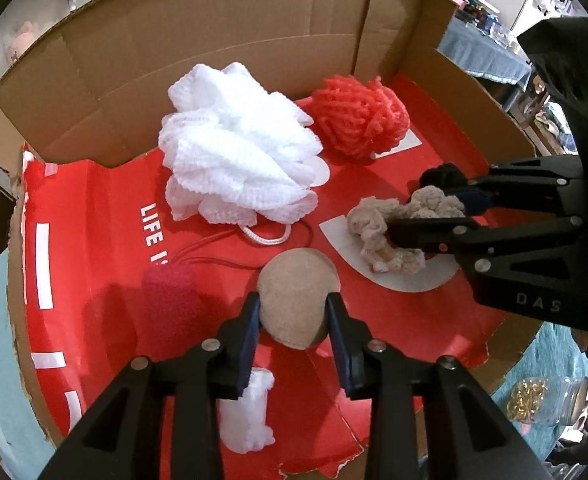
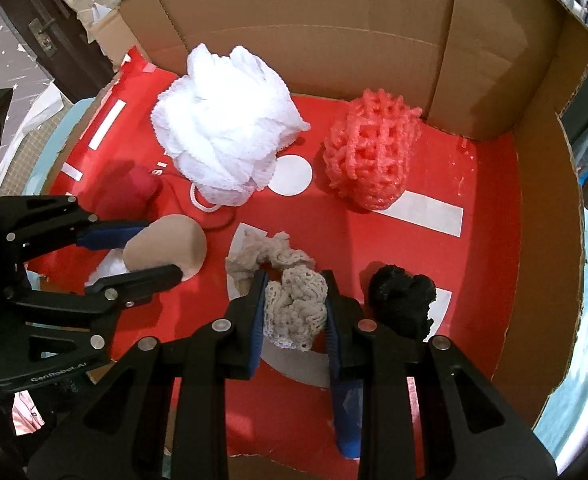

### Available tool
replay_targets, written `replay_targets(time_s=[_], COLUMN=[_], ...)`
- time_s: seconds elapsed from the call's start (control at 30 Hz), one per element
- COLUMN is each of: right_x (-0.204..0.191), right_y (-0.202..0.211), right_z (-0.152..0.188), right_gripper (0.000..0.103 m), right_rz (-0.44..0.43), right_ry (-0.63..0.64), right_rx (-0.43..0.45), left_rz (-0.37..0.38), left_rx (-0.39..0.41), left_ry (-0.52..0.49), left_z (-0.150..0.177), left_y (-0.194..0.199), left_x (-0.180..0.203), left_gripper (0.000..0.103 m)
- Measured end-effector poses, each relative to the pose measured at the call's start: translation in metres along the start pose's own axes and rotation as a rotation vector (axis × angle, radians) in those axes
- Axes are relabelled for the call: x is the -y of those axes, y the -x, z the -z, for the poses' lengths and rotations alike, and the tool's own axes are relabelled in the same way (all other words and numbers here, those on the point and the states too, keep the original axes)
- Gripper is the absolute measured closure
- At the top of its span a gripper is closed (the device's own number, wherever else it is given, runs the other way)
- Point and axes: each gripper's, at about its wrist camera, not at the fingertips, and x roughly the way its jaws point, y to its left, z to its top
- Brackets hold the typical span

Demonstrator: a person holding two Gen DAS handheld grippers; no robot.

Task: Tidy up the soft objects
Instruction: 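Open the left tool dropping the sponge while the right tool releases the rope toy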

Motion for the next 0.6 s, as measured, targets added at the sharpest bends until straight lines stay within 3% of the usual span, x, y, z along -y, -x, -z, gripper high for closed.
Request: replay_targets(time_s=[0.23, 0.33, 0.37, 0.4, 0.6], right_x=[-0.005, -0.008, -0.012, -0.013, -0.021], right_y=[0.0, 0.004, 0.004, 0.008, 0.041], right_z=[-0.004, -0.004, -0.004, -0.004, 0.002], right_gripper=[0.078, 0.062, 0.04, 0.03, 0.03], right_rz=[0.022, 0.043, 0.044, 0.049, 0.093], right_ry=[0.021, 0.02, 0.02, 0.022, 0.015], right_rx=[0.006, 0.014, 0.02, 0.036, 0.118], left_rz=[-0.004, -0.006, -0.01, -0.014, -0.042], left_rx=[0.025, 0.038, 0.046, 0.054, 0.147], left_ry=[-0.002, 0.009, 0.013, 0.016, 0.049], left_z=[0.001, 0.001, 0.003, 0.004, 0.021], left_y=[0.006, 0.008, 0.012, 0.015, 0.055], left_x=[0.001, -0.002, -0.003, -0.003, -0.007], left_gripper=[0.049, 0.04, 0.038, 0.037, 0.024])
